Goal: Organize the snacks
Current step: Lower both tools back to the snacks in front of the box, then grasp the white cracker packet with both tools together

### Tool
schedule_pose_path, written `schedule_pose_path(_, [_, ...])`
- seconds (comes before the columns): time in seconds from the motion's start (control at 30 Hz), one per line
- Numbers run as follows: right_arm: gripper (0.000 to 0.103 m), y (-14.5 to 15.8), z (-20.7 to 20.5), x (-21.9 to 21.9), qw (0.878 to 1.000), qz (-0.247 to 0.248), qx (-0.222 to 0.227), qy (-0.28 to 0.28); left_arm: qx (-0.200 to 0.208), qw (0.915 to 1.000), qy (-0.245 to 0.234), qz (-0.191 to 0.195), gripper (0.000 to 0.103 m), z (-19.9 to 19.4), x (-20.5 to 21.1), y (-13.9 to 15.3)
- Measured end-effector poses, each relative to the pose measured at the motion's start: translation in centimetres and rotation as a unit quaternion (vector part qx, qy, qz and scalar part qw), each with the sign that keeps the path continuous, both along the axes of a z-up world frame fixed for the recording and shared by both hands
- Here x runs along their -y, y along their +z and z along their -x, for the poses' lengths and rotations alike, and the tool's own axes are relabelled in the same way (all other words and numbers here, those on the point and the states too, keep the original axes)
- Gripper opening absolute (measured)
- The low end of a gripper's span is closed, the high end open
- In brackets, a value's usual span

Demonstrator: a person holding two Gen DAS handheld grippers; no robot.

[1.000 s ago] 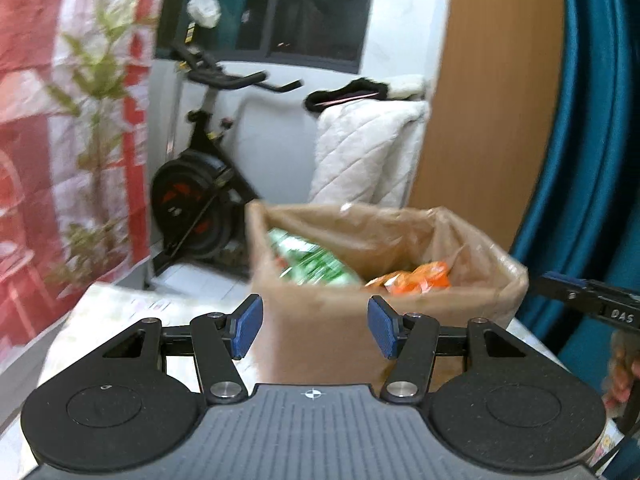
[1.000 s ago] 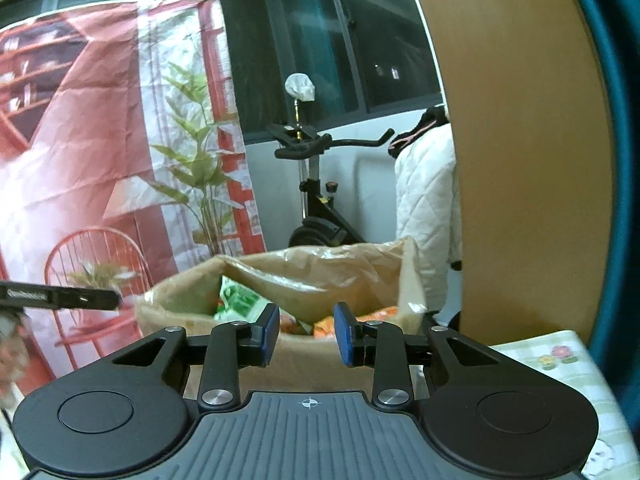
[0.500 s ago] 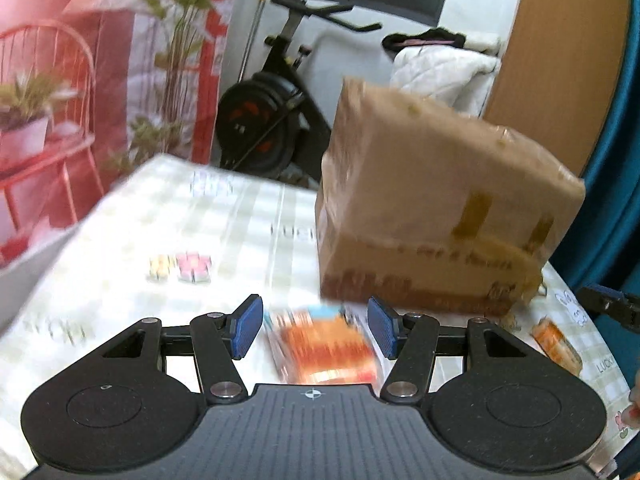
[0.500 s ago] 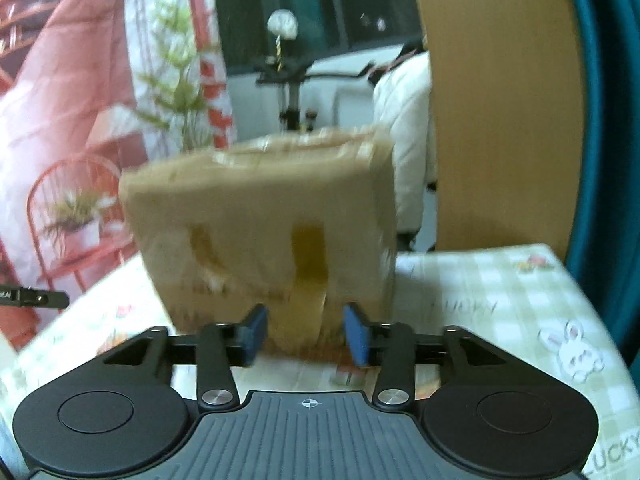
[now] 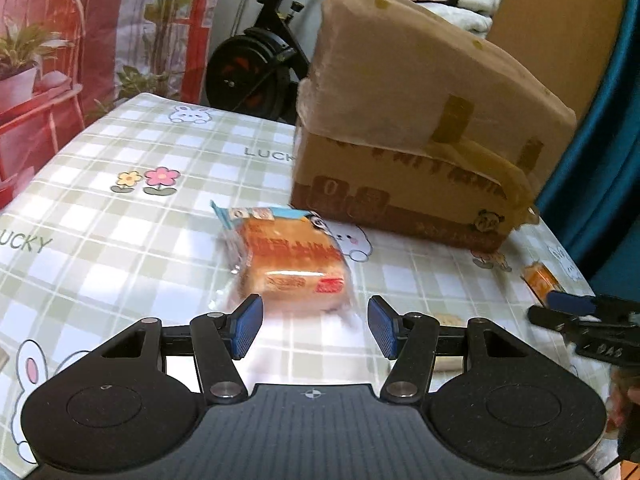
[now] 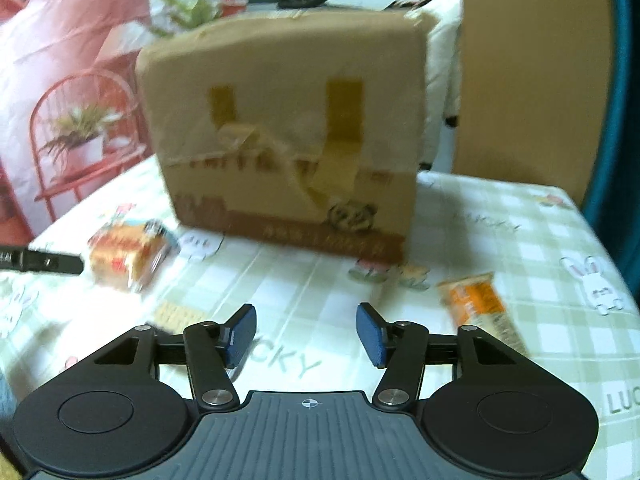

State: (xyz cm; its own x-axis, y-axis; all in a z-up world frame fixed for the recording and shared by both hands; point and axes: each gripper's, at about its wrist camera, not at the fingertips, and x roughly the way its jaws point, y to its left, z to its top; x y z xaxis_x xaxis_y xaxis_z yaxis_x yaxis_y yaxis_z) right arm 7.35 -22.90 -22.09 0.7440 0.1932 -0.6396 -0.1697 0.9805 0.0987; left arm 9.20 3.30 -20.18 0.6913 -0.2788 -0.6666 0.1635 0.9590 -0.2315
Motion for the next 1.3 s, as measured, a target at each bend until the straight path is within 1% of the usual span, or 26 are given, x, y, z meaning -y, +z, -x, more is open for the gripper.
schedule_pose_path(0.17, [0.055,-1.3,-0.2,-1.6,0.999,0.005,-0.021,0.030,-0.008,0.9996,-0.025,0.010,0.060,0.6,1.1,-0.7])
schedule_pose_path(0.43, [0.055,-1.9,-0.1,-3.1,0.997,0.010,-0.034,0.066,-0.022,0.9964,-0.076,0.030,0.060,0.7,3.1,-1.6])
schedule_pose_path(0.77, [0.054,-2.7,-0.6,-4.2,0.995,0.014,-0.043,0.093,-0.062,0.9917,-0.098,0.055,0.060,-1.0,4.6,-3.7])
schedule_pose_path(0.97, [0.048,-2.9,-1.0,-5.2,0.992,0.029,-0.042,0.114,-0.086,0.9886,-0.102,0.069,0.059,-2.1,5.3,-4.8])
schedule_pose_path(1.07, [0.044,-3.2,-1.3,-5.4,0.992,0.031,-0.044,0.113,-0.083,0.9882,-0.108,0.071,0.059,-2.3,5.7,-5.1])
schedule_pose_path(1.13, [0.040,-3.2,-1.3,-5.5,0.992,0.031,-0.040,0.112,-0.082,0.9879,-0.112,0.068,0.058,-2.4,6.1,-5.1])
schedule_pose_path(1.23, [0.037,-3.2,-1.4,-5.6,0.992,0.032,-0.040,0.116,-0.076,0.9893,-0.115,0.047,0.050,-2.4,6.8,-5.1])
schedule_pose_path(1.3, [0.035,-3.1,-1.4,-5.4,0.992,0.026,-0.044,0.116,-0.078,0.9889,-0.117,0.049,0.048,-2.5,6.7,-5.1])
